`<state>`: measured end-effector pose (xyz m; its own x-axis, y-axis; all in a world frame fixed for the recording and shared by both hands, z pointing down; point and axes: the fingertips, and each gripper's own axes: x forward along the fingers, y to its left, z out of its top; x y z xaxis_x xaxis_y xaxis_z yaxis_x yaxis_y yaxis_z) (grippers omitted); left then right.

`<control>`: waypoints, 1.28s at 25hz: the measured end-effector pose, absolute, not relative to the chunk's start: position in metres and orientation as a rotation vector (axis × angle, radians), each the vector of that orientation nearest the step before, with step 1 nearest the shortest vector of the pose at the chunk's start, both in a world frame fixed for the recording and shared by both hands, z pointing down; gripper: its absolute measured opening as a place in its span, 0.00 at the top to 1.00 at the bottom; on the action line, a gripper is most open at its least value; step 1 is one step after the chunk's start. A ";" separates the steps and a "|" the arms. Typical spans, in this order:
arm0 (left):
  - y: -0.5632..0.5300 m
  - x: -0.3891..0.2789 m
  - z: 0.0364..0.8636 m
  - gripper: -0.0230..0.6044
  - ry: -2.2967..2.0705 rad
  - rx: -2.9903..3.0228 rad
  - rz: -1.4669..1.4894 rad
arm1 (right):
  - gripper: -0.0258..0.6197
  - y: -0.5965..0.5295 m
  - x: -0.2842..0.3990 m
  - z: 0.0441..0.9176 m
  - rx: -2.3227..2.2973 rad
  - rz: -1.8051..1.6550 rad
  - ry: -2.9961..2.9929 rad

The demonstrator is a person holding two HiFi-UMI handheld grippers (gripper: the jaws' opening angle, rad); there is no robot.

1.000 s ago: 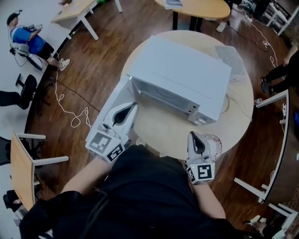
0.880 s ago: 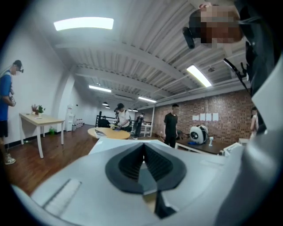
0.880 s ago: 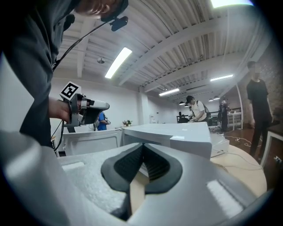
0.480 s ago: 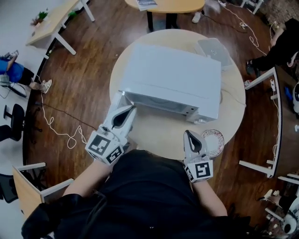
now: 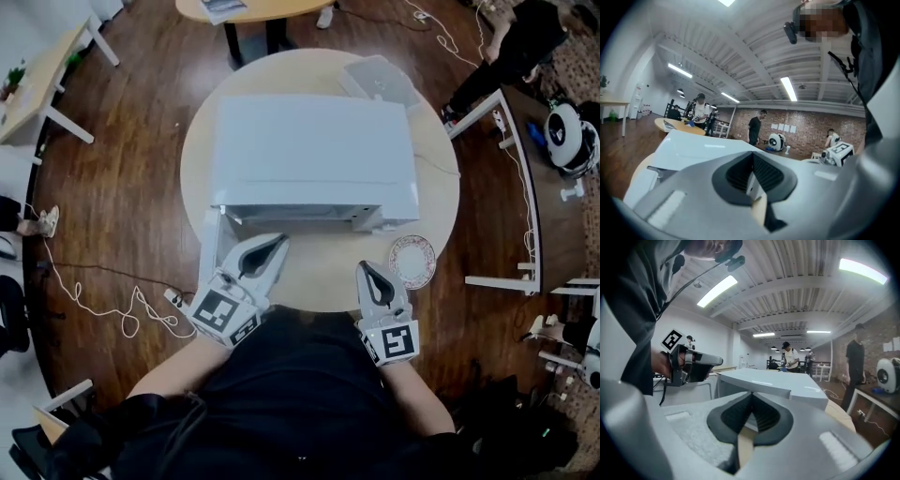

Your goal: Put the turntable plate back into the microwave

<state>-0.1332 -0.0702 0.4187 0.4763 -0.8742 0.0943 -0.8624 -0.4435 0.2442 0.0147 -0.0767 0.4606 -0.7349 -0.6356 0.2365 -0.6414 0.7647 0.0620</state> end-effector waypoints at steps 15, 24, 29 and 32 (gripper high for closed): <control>-0.096 -0.139 0.414 0.96 -1.498 2.456 -0.040 | 0.96 -0.111 0.205 0.567 1.666 0.424 -2.215; -0.099 -0.128 0.402 0.96 -1.515 2.466 0.003 | 0.96 -0.113 0.281 0.639 1.714 0.593 -2.040; -0.096 -0.129 0.396 0.96 -1.544 2.465 0.033 | 0.78 -0.118 0.292 0.656 1.742 0.651 -2.035; -0.095 -0.130 0.393 0.96 -1.569 2.455 0.044 | 0.69 -0.122 0.298 0.668 1.758 0.677 -1.983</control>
<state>-0.1301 -0.0951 0.3932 0.4272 -0.8922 0.1465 -0.8990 -0.4019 0.1737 0.2978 -0.1220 0.6680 -0.1262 -0.7961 0.5919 -0.9918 0.0901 -0.0903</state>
